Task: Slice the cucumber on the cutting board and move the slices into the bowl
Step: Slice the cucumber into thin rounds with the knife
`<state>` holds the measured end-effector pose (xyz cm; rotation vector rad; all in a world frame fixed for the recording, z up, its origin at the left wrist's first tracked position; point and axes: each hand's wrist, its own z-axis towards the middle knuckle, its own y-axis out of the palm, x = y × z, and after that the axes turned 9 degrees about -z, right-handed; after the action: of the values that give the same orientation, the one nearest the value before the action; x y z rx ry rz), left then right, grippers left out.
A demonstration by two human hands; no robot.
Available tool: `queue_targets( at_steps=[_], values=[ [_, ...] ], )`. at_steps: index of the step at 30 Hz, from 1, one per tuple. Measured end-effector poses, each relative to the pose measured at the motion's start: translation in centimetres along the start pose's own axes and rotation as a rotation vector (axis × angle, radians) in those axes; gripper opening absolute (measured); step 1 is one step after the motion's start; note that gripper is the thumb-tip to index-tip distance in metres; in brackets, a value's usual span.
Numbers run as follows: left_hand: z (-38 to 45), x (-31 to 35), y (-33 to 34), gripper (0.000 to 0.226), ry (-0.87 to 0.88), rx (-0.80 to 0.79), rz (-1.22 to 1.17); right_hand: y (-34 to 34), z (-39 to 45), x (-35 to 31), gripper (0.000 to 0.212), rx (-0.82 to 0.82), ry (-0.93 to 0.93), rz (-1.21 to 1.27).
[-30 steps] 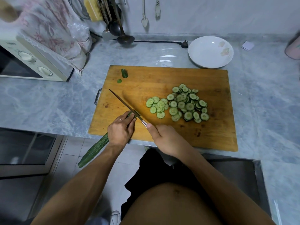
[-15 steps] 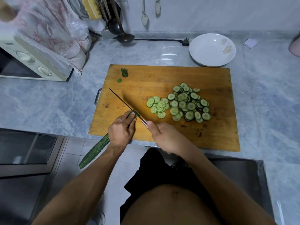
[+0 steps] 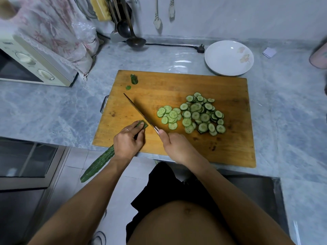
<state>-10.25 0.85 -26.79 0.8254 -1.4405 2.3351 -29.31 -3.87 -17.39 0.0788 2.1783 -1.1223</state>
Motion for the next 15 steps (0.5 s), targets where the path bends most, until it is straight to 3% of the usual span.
queue_targets(
  at_steps=[7,15],
  values=[
    [0.0,0.3,0.4,0.025,-0.055,-0.003,-0.066,-1.8,-0.4,1.4,0.059,0.009,0.022,0.061],
    [0.1,0.2,0.2,0.025,-0.03,-0.039,-0.028,-2.1,-2.1,-0.3,0.071,-0.05,0.014,0.121]
  ],
)
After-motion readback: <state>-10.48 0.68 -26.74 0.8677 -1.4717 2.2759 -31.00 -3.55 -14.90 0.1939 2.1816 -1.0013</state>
